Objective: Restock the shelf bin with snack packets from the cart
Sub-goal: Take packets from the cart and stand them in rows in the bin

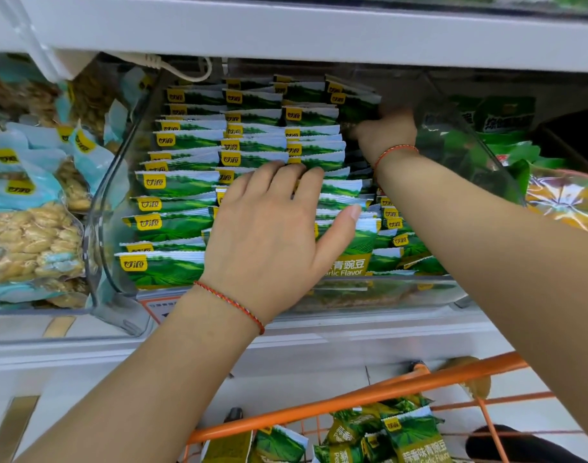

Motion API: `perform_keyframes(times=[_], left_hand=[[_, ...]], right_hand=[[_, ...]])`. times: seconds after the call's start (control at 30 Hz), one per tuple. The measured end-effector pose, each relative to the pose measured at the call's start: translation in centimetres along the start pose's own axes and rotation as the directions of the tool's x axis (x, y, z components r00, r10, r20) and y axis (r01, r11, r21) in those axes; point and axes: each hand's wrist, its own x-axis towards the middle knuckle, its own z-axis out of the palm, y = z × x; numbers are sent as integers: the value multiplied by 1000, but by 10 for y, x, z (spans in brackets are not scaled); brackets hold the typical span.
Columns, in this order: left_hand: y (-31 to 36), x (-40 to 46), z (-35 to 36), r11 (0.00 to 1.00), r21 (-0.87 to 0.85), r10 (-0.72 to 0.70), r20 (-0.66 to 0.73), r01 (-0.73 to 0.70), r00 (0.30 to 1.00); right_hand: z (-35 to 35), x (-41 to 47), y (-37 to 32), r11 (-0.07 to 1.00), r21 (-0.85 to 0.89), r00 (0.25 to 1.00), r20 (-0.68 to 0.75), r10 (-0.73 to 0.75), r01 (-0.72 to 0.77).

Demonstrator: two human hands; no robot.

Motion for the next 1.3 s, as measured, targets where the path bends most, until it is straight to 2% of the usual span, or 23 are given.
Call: perform_keyframes(times=[0.07, 0.17, 0.23, 0.37, 0.47, 0.53, 0.63, 0.73, 0.83, 1.03, 1.17, 1.3], left_hand=[[0, 0, 0, 1000, -2, 1, -3, -1, 1000], [-1, 0, 1, 1000, 3, 0, -6, 0, 1000], [-1, 0, 1, 1000, 2, -3, -8, 3, 1000], [-1, 0, 2, 1000, 1, 4, -17, -4, 1000], [-2, 0, 2, 1000, -2, 5, -17, -5, 1000], [-2, 0, 2, 1000, 0, 5, -17, -5, 1000], [-3, 0, 3, 1000, 2, 8, -21, -8, 1000], [-3, -1, 3, 1000, -3, 10, -15, -10, 1000], [-3, -1, 2, 1000, -14, 10, -10, -10, 1000], [-2, -3, -3, 999, -47, 19, 5, -18, 1000], [-1, -7, -18, 983, -95, 158, -11, -158, 987], [9, -31, -51, 975, -81, 210, 19, -208, 978]], right_hand=[[0, -1, 1, 999, 26, 999, 21, -45, 44], [1, -4, 6, 986, 63, 988, -13, -154, 155], [2, -6, 7, 982, 72, 984, -31, -174, 176], [3, -4, 4, 996, 32, 996, 39, -83, 82], [2, -3, 3, 998, 47, 999, 16, -33, 33], [0, -6, 3, 997, -55, 999, -7, -45, 44], [-4, -16, 5, 966, -189, 983, -29, -183, 175], [-6, -22, 4, 939, -245, 970, 25, -243, 242], [-9, -27, 0, 947, -209, 969, 81, -232, 244], [-32, -52, -5, 982, -138, 982, 155, -110, 132], [-64, -84, -2, 962, -150, 967, 149, -208, 230], [-106, -117, -5, 974, -77, 963, 187, -194, 211]])
